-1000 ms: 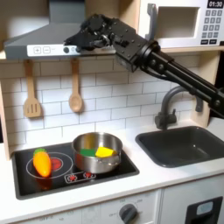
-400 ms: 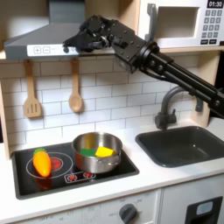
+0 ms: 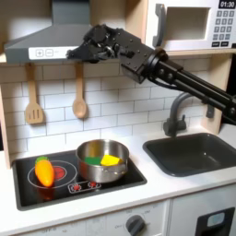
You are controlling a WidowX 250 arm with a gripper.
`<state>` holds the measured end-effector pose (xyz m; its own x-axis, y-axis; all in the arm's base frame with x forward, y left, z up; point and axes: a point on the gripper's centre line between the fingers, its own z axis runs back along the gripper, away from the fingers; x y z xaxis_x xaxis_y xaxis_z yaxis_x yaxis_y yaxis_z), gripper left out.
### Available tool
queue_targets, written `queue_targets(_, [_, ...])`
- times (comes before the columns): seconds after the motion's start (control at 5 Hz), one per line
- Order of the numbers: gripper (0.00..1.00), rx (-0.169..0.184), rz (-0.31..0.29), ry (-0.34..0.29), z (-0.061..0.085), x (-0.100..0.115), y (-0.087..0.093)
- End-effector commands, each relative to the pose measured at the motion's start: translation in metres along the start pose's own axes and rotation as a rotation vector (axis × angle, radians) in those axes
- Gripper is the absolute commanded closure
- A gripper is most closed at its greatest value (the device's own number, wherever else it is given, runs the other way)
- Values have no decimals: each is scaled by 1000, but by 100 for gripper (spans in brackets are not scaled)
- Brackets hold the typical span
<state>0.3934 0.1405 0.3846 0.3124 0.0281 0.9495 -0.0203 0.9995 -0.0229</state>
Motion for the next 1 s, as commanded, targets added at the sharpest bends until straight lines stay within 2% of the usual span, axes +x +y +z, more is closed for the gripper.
queue_targets(0.0, [0, 51, 52, 62, 11, -18, 15])
queue_targets(0.2, [0, 112, 84, 106, 18, -21, 35])
queue_targets(0.4, [0, 147, 119, 169, 19, -31, 44])
queue_targets(0.6, [0, 201, 147, 252, 11, -52, 62])
queue_targets(0.8, [0, 220, 154, 315, 6, -64, 70])
